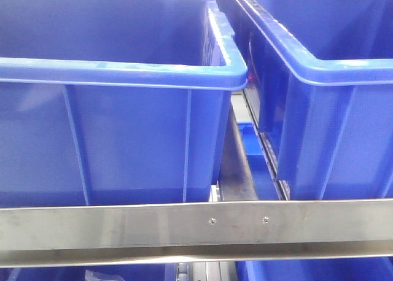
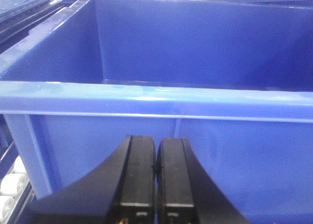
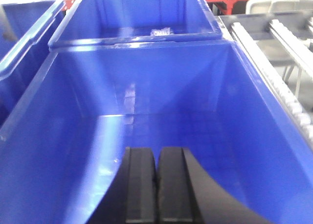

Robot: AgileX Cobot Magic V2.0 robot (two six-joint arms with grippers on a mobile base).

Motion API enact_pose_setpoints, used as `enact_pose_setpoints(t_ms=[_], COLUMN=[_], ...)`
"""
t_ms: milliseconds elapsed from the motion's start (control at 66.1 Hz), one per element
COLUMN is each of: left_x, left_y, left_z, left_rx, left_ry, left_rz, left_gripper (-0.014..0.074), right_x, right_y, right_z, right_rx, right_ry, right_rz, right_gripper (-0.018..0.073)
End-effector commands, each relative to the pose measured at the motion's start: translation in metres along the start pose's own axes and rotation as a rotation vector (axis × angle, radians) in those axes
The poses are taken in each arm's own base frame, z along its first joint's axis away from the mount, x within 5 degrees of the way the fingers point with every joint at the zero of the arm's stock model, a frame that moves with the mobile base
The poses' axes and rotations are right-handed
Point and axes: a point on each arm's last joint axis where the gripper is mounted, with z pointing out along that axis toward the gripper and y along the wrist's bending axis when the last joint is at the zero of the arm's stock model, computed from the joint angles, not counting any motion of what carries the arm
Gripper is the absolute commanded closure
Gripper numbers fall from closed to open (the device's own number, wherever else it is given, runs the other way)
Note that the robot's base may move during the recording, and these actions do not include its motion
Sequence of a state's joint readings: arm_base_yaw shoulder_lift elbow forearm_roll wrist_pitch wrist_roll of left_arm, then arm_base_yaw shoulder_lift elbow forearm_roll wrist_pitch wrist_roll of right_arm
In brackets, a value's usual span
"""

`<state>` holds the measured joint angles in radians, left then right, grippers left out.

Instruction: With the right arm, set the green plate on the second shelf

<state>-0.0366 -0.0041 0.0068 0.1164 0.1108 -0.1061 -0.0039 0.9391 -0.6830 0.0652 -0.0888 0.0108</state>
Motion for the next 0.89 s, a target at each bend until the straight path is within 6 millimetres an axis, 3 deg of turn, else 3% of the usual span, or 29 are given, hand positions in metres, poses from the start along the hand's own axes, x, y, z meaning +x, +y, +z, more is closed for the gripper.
enact_pose_setpoints(t_ms=[0,212,409,666,878], left_x=[0.005,0.005,0.005,0.005,0.005], left_y=[-0.001,-0.001,-0.001,-0.001,-0.001], left_z=[0.0,0.0,0.0,0.0,0.0], left_rx=[0.011,0.011,0.011,0.011,0.011], left_ry=[-0.062,-0.062,-0.062,-0.062,-0.062], left_rz=[-0.007,-0.007,-0.007,-0.007,-0.007], left_gripper=[0.0466,0.0466,0.0466,0.0466,0.0466], right_x=[-0.028,-0.021,0.019,0.071,0.098], right_y=[-0.002,-0.003,-0.005,-0.008,-0.007], right_z=[-0.023,-0.077,-0.118,-0.149,-0.154], right_rx=[0.011,0.017,0.014,0.006,-0.058], right_ry=[-0.166,-0.235,-0.289,-0.363,-0.366], right_rz=[-0.026,-0.027,-0.028,-0.027,-0.003], right_gripper=[0.0542,0.0542,0.0542,0.0542,0.0542])
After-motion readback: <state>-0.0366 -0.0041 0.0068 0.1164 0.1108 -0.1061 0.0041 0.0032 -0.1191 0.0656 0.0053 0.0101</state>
